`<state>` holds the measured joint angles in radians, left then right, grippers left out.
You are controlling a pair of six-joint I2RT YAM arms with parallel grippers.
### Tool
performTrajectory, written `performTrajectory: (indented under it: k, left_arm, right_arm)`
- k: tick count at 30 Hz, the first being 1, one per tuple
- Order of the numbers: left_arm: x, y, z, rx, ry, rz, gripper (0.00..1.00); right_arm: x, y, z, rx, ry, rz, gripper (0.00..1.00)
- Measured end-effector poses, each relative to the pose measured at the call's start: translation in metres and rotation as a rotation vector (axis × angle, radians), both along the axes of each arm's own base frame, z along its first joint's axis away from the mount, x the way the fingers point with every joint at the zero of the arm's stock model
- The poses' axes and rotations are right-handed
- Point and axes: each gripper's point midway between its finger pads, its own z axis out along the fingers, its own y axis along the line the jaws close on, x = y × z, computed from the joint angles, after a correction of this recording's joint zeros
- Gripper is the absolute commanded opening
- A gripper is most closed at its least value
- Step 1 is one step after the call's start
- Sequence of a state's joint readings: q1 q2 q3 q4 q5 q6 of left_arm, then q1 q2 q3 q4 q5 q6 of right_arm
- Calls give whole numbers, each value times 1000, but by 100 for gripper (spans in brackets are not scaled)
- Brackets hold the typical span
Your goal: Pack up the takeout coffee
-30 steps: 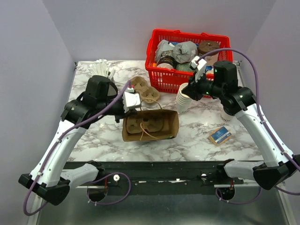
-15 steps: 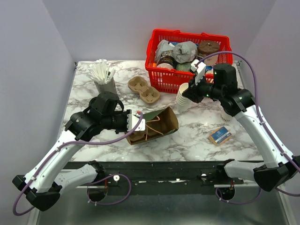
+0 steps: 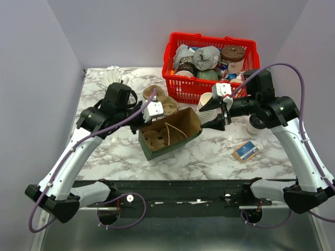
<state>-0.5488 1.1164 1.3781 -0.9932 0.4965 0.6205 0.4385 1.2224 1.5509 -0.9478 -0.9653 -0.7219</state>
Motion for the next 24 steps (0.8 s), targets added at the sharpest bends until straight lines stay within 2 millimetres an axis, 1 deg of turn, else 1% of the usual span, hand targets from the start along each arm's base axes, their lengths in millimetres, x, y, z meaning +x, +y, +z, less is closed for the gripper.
performTrajectory:
  k: [1,2,3,4,5,7,10,14,19,24]
  left_arm:
    - [6,0,3,-14,15,16,16]
    - [13,2,3,-25,35,37,30]
    - [18,3,3,-31,47,48,39]
    - [22,4,1,-39,63,58,57]
    - [24,5,-1,-42,79,67,64]
    - [26,5,-6,-48,105,81,74]
    - [28,5,-13,-59,129,108,77]
    - [33,4,-12,-79,136,148,77]
    - [40,5,-8,-97,130,197,75]
    - [47,9,-6,-98,118,234,73]
  right_arm:
    - [-6,0,4,1,-20,38,69]
    - [-12,2,7,4,-40,79,70]
    - [-17,3,7,1,-52,111,70]
    - [-21,5,4,-2,-53,141,70]
    - [-25,6,0,-9,-48,166,70]
    - [-29,11,-9,-25,-32,205,70]
    - [-28,18,-25,-51,-19,244,71]
    - [-25,24,-41,-83,-17,266,71]
    - [-18,41,-47,-96,-75,290,71]
    - [-3,56,-55,-107,-124,276,71]
